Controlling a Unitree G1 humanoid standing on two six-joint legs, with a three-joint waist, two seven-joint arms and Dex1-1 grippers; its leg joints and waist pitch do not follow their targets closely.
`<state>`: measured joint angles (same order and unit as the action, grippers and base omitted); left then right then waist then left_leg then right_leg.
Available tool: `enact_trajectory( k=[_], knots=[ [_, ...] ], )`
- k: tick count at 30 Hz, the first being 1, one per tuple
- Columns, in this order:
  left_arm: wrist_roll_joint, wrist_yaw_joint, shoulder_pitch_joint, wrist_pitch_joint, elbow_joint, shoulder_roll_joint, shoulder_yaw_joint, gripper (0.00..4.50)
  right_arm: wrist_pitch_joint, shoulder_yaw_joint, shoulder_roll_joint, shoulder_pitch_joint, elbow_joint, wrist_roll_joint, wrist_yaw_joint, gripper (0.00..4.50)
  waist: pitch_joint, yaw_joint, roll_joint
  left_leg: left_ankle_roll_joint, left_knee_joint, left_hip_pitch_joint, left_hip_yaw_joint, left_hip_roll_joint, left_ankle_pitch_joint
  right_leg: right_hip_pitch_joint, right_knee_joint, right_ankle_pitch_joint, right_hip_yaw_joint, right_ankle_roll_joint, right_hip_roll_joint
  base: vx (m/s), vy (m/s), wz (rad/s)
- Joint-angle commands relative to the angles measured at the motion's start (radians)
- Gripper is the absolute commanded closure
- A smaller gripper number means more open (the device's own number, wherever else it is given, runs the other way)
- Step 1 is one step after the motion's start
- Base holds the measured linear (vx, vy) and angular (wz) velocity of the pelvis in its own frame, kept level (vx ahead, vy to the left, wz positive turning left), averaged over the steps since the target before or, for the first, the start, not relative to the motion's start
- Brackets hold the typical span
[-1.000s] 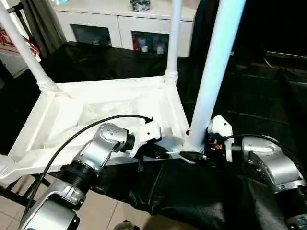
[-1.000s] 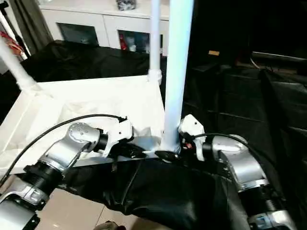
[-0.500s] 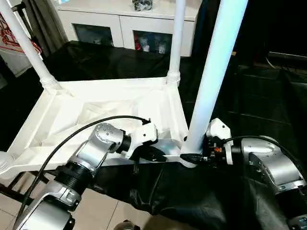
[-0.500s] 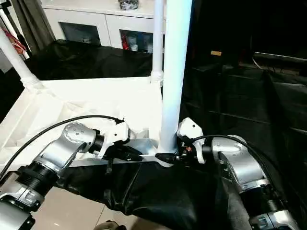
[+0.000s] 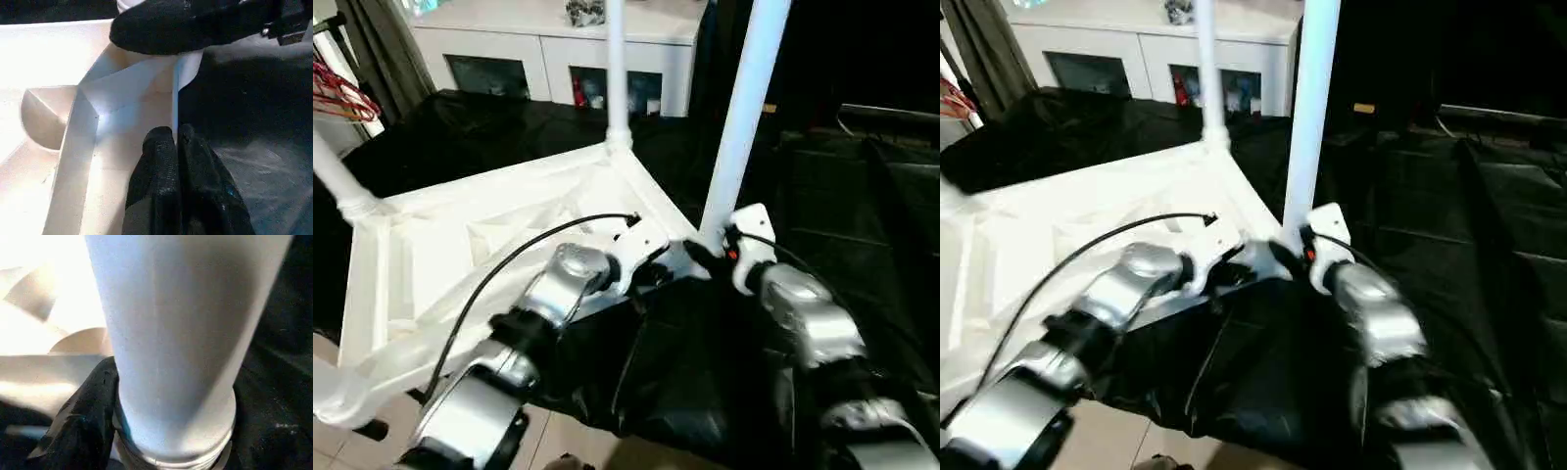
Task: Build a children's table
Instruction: Rotate leg to tighten
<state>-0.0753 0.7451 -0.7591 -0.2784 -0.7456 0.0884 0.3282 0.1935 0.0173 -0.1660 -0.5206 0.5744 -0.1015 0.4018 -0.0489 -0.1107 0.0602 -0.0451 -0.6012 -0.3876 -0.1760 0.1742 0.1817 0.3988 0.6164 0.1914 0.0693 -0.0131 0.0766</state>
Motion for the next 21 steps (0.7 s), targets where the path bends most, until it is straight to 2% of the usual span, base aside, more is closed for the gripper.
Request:
enact_trajectory(
  k=[1, 2, 5, 8, 11, 13, 14, 15, 16, 19, 21],
  knots=[
    [-0.016, -0.073, -0.037, 0.024, -0.015, -0.016, -0.024, 4.50, -0.004, 0.048, 0.063, 0.003, 0.034, -0.003, 0.017, 1.45, 0.073, -0.001, -0.011, 0.058, 0.064, 0.012, 0.022, 0.048, 0.128, -0.056, -0.073, 0.092, -0.045, -0.231, 0.081, 0.000, 0.000, 0.00],
    [-0.018, -0.072, -0.039, 0.031, -0.019, -0.019, -0.024, 4.50, -0.009, 0.044, 0.070, -0.001, 0.042, 0.000, 0.006, 1.10, 0.073, 0.000, -0.010, 0.063, 0.065, 0.012, 0.022, 0.049, 0.131, -0.056, -0.073, 0.093, -0.044, -0.231, 0.081, 0.000, 0.000, 0.00],
    [-0.019, -0.042, -0.030, 0.058, -0.009, -0.017, -0.011, 4.50, -0.015, 0.043, 0.074, -0.010, 0.054, -0.003, 0.017, 0.98, 0.069, 0.003, -0.008, 0.058, 0.070, 0.016, 0.023, 0.052, 0.174, -0.053, -0.080, 0.142, -0.044, -0.227, 0.081, 0.000, 0.000, 0.00],
    [-0.005, 0.006, -0.008, 0.103, 0.018, -0.003, -0.004, 4.50, -0.031, 0.056, 0.049, -0.016, 0.045, 0.011, 0.046, 0.63, 0.069, 0.007, -0.009, 0.052, 0.071, 0.016, 0.023, 0.052, 0.188, -0.054, -0.081, 0.158, -0.045, -0.223, 0.081, 0.000, 0.000, 0.00],
    [0.009, 0.035, 0.004, 0.115, 0.039, 0.008, -0.008, 4.50, -0.034, 0.068, 0.017, -0.010, 0.025, 0.007, 0.115, 0.52, 0.074, 0.008, -0.010, 0.065, 0.067, 0.013, 0.023, 0.052, 0.146, -0.058, -0.071, 0.086, -0.045, -0.234, 0.081, 0.000, 0.000, 0.00],
    [0.007, 0.061, 0.014, 0.127, 0.053, 0.024, -0.003, 4.50, -0.038, 0.094, -0.020, 0.007, -0.010, 0.008, 0.202, 0.52, 0.074, 0.008, -0.010, 0.083, 0.064, 0.010, 0.023, 0.052, 0.124, -0.060, -0.067, 0.043, -0.044, -0.245, 0.080, 0.000, 0.000, 0.00],
    [0.009, 0.084, 0.023, 0.132, 0.064, 0.034, 0.001, 4.50, -0.051, 0.112, -0.048, 0.020, -0.034, 0.013, 0.253, 0.52, 0.077, 0.007, -0.013, 0.098, 0.061, 0.011, 0.021, 0.053, 0.110, -0.061, -0.063, 0.008, -0.044, -0.253, 0.079, 0.000, 0.000, 0.00],
    [0.010, 0.102, 0.030, 0.142, 0.073, 0.043, 0.004, 4.50, -0.059, 0.125, -0.067, 0.030, -0.051, 0.015, 0.288, 0.52, 0.076, 0.007, -0.010, 0.115, 0.060, 0.008, 0.021, 0.054, 0.096, -0.059, -0.059, -0.018, -0.044, -0.263, 0.080, 0.000, 0.000, 0.00],
    [0.010, 0.108, 0.032, 0.145, 0.075, 0.045, 0.005, 4.50, -0.061, 0.129, -0.074, 0.033, -0.057, 0.015, 0.299, 0.52, 0.076, 0.007, -0.010, 0.115, 0.060, 0.008, 0.021, 0.054, 0.096, -0.059, -0.059, -0.018, -0.044, -0.263, 0.080, 0.000, 0.000, 0.00],
    [0.030, 0.201, 0.068, 0.164, 0.128, 0.087, 0.018, 4.50, -0.078, 0.155, -0.151, 0.068, -0.125, 0.013, 0.416, 0.52, 0.071, 0.003, -0.014, 0.118, 0.061, 0.010, 0.019, 0.056, 0.136, -0.059, -0.068, 0.040, -0.044, -0.259, 0.081, 0.000, 0.000, 0.00],
    [0.044, 0.276, 0.096, 0.172, 0.176, 0.122, 0.034, 4.50, -0.067, 0.159, -0.196, 0.086, -0.170, -0.008, 0.494, 0.52, 0.068, 0.000, -0.012, 0.108, 0.065, 0.012, 0.020, 0.062, 0.167, -0.056, -0.071, 0.104, -0.045, -0.247, 0.082, 0.000, 0.000, 0.00]
  ],
)
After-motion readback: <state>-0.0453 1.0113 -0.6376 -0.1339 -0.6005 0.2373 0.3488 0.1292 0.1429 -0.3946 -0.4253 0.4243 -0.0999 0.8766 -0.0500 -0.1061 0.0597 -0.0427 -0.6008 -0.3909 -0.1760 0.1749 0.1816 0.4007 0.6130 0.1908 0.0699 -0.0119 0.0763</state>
